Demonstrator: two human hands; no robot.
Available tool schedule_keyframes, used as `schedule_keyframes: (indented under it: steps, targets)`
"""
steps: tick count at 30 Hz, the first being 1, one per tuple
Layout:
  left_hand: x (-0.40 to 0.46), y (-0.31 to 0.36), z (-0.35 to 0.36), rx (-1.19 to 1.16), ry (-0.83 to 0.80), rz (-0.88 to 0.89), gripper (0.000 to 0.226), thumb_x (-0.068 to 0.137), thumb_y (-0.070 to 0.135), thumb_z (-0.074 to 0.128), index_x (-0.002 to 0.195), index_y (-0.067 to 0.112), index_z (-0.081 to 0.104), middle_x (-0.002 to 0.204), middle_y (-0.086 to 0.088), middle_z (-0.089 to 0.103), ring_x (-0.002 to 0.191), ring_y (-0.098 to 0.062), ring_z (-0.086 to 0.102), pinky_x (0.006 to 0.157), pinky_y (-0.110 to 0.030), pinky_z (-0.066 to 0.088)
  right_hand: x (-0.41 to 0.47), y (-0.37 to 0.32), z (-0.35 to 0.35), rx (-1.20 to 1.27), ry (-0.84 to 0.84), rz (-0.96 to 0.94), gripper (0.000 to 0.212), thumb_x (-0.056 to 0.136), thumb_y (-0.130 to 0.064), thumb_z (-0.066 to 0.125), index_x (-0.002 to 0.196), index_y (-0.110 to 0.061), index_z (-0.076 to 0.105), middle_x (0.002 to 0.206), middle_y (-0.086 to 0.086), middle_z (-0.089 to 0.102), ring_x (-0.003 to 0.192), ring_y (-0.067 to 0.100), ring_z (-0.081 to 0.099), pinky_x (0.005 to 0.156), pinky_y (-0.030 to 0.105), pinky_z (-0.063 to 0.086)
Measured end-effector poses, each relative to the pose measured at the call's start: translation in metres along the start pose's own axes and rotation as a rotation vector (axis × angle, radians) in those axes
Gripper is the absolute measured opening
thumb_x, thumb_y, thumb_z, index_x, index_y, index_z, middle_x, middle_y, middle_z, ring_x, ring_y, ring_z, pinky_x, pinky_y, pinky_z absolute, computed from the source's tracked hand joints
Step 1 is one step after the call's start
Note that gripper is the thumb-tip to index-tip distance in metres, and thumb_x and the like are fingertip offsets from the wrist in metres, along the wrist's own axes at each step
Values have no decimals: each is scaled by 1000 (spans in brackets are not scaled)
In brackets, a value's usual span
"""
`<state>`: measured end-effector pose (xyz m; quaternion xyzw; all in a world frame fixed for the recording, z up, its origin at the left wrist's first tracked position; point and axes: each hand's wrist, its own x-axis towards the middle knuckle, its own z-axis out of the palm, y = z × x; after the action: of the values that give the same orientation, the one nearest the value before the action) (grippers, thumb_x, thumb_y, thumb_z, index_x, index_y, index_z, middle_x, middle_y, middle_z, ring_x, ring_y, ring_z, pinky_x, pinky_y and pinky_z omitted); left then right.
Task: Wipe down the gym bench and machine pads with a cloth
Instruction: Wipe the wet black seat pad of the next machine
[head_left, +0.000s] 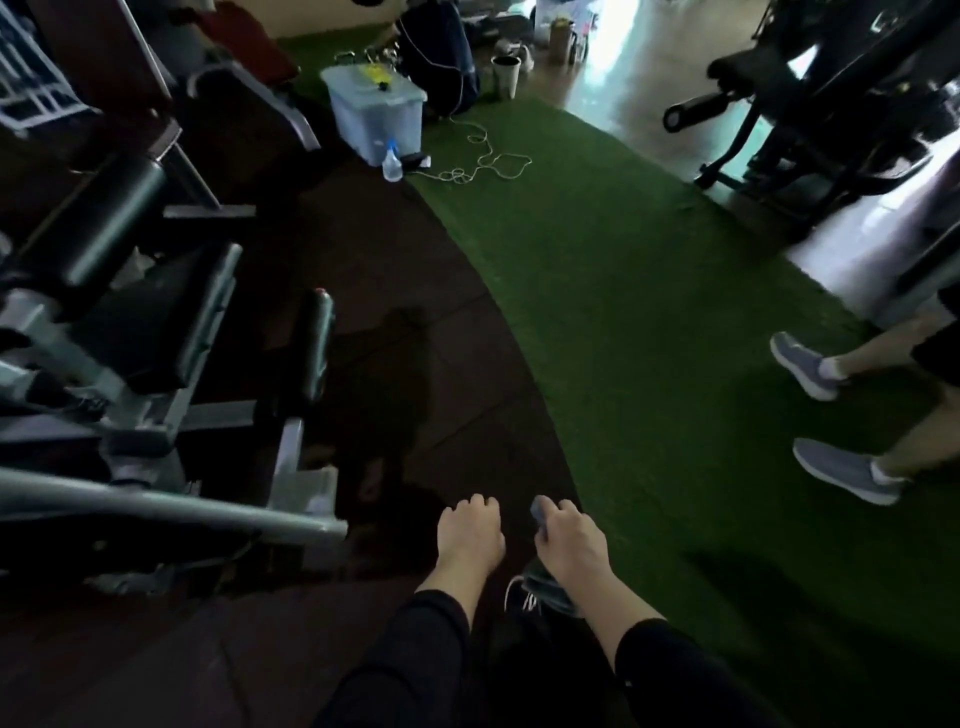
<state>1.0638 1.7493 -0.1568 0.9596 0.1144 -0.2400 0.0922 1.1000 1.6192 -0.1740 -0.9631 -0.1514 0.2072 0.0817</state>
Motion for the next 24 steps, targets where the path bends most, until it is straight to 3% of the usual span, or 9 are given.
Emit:
schedule_keyframes:
  steps: [6, 10, 14, 24]
  targets:
    - [111, 10, -70, -67, 21, -70, 42, 97, 25, 45, 137, 13, 42, 136, -8, 49, 125, -25, 48, 102, -38, 38, 130, -3, -72, 11, 26, -91, 45, 96, -25, 48, 140, -22, 39, 121, 4, 54, 107, 27, 58, 84, 37, 51]
    - [179, -7, -122, -108, 42, -136, 45, 98, 26, 44, 140, 13, 38, 139, -8, 47, 127, -26, 47, 102, -38, 37, 210, -27, -116, -28, 26, -169, 37, 95, -24, 50, 132, -22, 44, 116, 5, 54, 105, 29, 58, 81, 37, 49]
    - [254, -42, -177, -142, 80, -190, 44, 98, 26, 42, 139, 13, 39, 139, -8, 46, 126, -27, 47, 99, -38, 39, 301, -64, -154, -36, 54, -256, 25, 94, -21, 50, 119, -19, 49, 109, 7, 55, 99, 31, 58, 77, 38, 50]
    - [446, -171, -308, -148, 91, -278, 40, 98, 28, 44, 135, 12, 41, 135, -9, 49, 122, -28, 49, 97, -39, 40, 541, -192, -227, -74, 63, -357, 36, 95, -24, 49, 130, -19, 45, 114, 7, 55, 103, 31, 58, 77, 38, 48]
